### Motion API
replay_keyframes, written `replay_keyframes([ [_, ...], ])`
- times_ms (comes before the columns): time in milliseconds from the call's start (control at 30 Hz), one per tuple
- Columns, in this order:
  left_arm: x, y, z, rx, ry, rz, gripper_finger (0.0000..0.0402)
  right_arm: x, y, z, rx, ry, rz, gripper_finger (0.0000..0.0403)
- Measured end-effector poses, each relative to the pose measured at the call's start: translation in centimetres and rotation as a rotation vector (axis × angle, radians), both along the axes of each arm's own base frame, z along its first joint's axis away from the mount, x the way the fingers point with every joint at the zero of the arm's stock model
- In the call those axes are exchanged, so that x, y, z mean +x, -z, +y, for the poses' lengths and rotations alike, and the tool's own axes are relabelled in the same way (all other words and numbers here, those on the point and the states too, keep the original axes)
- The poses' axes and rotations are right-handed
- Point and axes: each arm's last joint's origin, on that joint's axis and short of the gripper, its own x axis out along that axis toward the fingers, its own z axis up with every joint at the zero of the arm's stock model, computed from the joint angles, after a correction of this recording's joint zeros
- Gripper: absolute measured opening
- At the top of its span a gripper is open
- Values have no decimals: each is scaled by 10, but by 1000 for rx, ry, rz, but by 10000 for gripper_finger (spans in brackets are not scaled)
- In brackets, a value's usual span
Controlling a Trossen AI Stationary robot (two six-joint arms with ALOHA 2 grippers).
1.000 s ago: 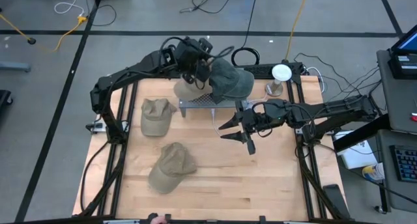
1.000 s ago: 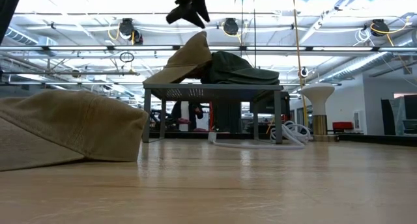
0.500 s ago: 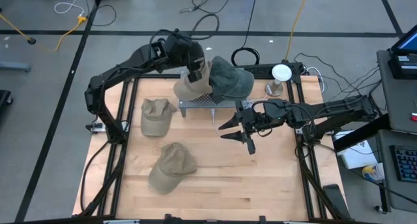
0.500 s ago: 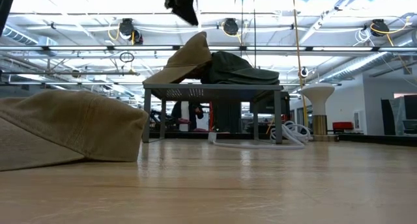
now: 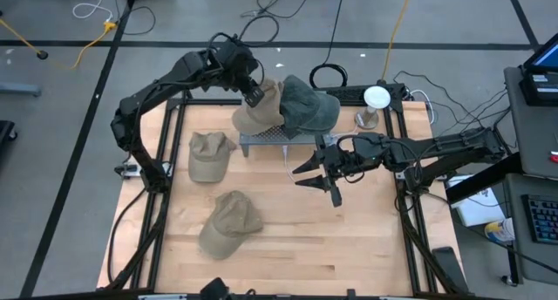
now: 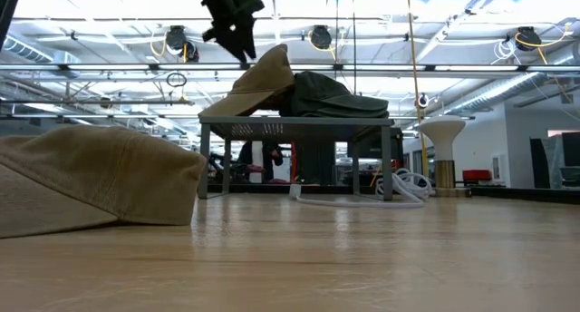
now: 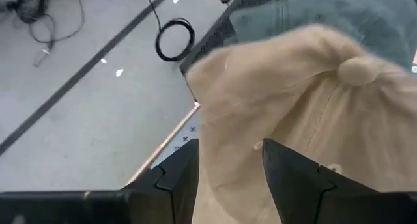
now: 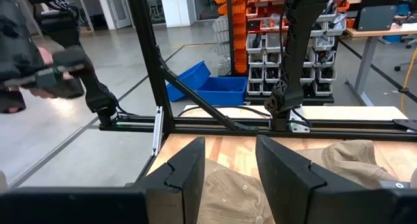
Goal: Pick & Place hat
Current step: Put the right brown cap on the shelf
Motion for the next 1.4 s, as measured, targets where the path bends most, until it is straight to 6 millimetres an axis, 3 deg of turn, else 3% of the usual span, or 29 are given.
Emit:
replay_keyframes([
  [300, 18, 54, 3, -52, 70, 8, 173, 0, 0, 0, -10, -1, -2, 130],
  [533, 29, 75, 0, 34, 175, 11, 173, 0, 0, 0, -11, -1, -2, 130],
  [933, 31, 105, 0, 50, 185, 17, 173, 0, 0, 0, -33, -4, -8, 130],
  [1267, 33, 107, 1, 67, 185, -9, 173, 0, 0, -1, -58, 18, -13, 130],
  [1400, 28, 92, -2, 92, 179, -64, 173, 0, 0, -1, -58, 17, -13, 130],
])
